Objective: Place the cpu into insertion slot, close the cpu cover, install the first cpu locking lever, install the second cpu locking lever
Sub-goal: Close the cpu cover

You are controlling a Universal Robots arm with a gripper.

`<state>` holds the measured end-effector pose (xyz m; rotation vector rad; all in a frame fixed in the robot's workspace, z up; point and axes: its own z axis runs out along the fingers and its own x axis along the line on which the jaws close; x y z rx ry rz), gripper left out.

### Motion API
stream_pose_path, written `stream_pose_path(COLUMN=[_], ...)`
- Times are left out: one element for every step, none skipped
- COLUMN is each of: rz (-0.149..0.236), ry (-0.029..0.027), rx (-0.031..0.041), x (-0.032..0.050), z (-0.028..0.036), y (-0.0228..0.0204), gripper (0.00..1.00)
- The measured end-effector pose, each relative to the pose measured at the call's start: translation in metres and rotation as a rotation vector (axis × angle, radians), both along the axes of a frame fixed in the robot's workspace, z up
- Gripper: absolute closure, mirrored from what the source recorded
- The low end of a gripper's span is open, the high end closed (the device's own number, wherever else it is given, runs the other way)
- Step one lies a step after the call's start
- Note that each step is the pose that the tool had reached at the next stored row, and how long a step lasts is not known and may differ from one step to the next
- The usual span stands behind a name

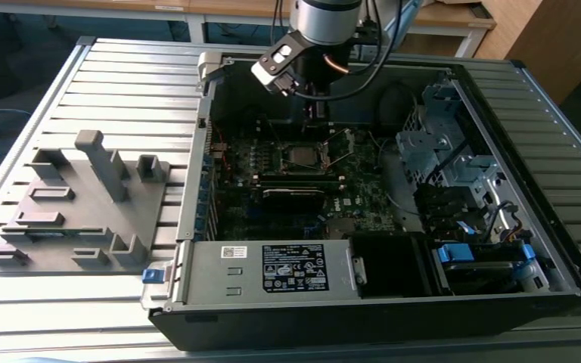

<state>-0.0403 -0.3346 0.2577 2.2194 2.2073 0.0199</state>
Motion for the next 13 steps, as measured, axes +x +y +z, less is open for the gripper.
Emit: stream_pose_path(rz=[0.0, 0.0, 0.0, 0.0, 0.0, 0.0, 0.0, 0.0, 0.0, 0.0, 0.0, 0.0, 0.0], ry=[0.0, 0.0, 0.0, 0.0, 0.0, -0.0001, 0.0, 0.0, 0.0, 0.0, -0.0001, 0.0, 0.0], rx=[0.0, 0.0, 0.0001, 0.0, 0.0, 0.0, 0.0, 0.0, 0.0, 0.0, 0.0, 0.0, 0.0], x=[0.0004, 0.0008, 0.0011, 0.0024, 0.0026, 0.0026, 0.0026, 0.0027, 0.0027, 0.0028, 0.0028, 0.0028, 0.003], z=[0.0, 0.0, 0.0, 0.0, 0.0, 0.0, 0.0, 0.0, 0.0, 0.0, 0.0, 0.0, 0.0], y=[0.0, 0.0, 0.0, 0.0, 0.0, 0.0, 0.0, 0.0, 0.0, 0.0, 0.0, 0.0, 0.0], gripper=[0.9, 0.9, 0.9, 0.9, 0.9, 0.9, 0.9, 0.9, 0.9, 0.9, 0.9, 0.9, 0.9])
